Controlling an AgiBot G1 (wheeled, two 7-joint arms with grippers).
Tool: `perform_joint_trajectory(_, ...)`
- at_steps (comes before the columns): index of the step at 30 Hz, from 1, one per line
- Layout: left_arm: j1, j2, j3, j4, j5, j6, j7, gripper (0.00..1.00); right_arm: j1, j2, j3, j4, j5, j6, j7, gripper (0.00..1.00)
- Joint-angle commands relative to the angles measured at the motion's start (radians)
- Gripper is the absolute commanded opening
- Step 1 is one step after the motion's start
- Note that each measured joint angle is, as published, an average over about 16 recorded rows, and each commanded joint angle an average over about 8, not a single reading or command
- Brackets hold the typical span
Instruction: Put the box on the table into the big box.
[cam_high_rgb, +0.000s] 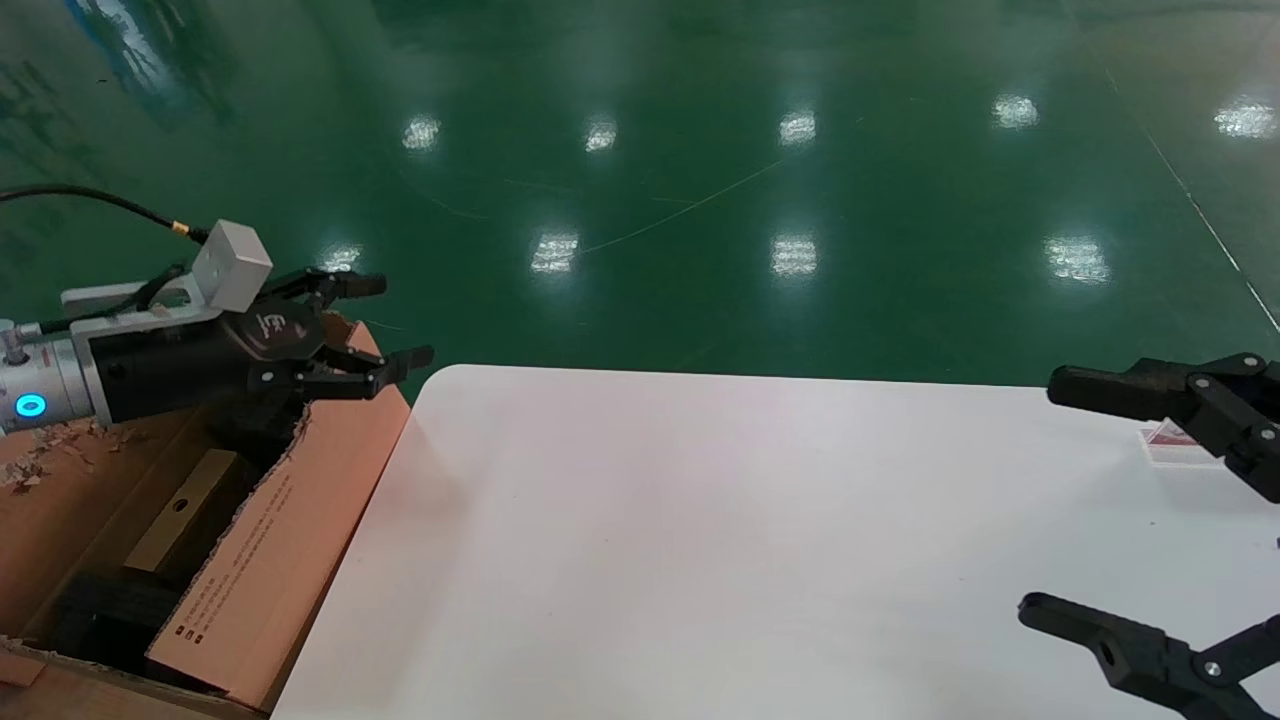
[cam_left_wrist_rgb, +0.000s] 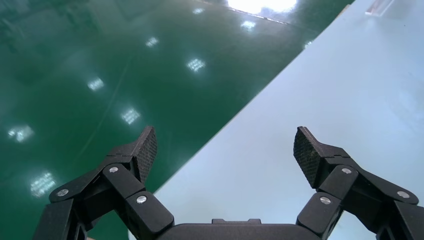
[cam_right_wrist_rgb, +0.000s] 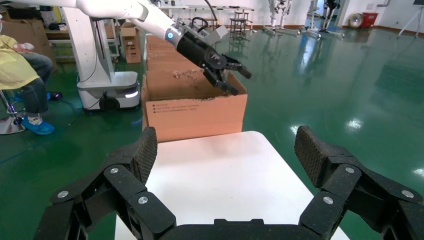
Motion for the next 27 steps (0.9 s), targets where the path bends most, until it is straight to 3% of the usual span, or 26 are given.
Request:
perform_joint_trajectory(1,0.02,0.001,-0.001,-0.05,-0.024,0.001,-0.025,1.0,0.0,0.0,0.0,0.0,0.0,0.0,0.0,1.0)
perform_joint_trajectory(27,0.279,0.012,-0.018,-0.697,-0.333,0.011,-0.343,1.0,0.0,0.0,0.0,0.0,0.0,0.0,0.0,1.0)
